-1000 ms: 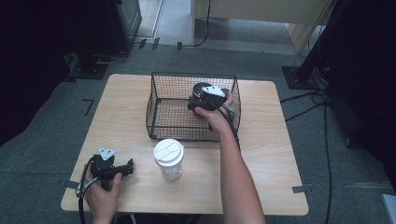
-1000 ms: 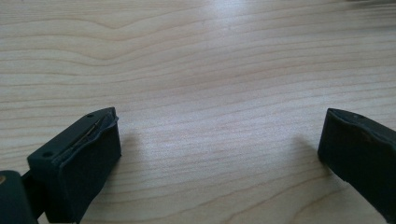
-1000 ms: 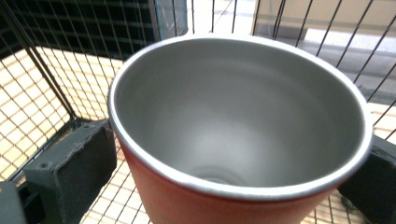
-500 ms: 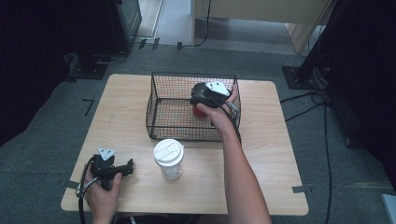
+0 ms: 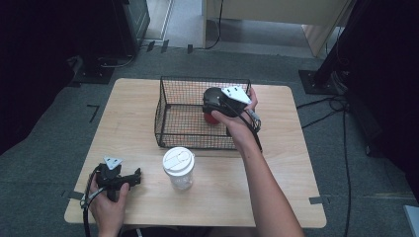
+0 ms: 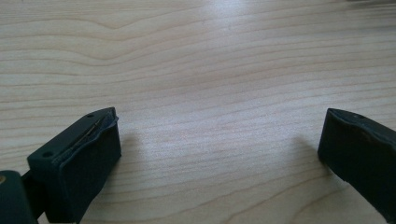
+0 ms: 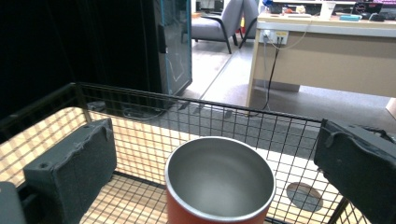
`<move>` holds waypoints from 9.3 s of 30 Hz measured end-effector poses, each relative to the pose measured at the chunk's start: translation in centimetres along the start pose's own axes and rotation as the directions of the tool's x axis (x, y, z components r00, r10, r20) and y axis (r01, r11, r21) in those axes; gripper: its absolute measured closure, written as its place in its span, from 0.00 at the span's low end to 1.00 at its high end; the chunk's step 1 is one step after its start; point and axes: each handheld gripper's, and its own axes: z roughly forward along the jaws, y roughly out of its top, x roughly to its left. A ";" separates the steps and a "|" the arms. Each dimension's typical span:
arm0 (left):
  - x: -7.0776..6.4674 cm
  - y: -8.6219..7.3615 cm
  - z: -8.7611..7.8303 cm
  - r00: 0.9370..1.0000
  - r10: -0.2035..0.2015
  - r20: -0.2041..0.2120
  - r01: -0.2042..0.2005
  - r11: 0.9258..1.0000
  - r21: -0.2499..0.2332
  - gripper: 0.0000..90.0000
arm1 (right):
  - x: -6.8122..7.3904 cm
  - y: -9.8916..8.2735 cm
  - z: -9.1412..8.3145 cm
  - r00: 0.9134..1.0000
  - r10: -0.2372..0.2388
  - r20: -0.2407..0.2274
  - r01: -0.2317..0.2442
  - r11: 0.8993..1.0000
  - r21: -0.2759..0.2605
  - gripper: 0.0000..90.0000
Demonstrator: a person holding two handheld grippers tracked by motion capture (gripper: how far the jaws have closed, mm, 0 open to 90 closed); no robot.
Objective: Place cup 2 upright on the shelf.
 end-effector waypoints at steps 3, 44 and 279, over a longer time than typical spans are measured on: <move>0.0 0.0 0.0 1.000 0.000 -0.001 0.000 1.000 -0.002 0.00 | 0.2 0.0 -0.9 1.000 -0.014 -0.006 0.014 1.000 0.001 0.00; -0.1 0.1 0.1 1.000 0.005 0.003 -0.005 1.000 0.001 0.00 | 2.9 -6.3 -12.3 0.988 -0.050 -0.148 0.057 0.998 0.038 0.00; -0.1 0.1 0.1 1.000 0.005 0.003 -0.005 1.000 0.000 0.00 | 11.1 1.2 -5.0 0.989 -0.091 -0.118 0.063 0.973 -0.221 0.18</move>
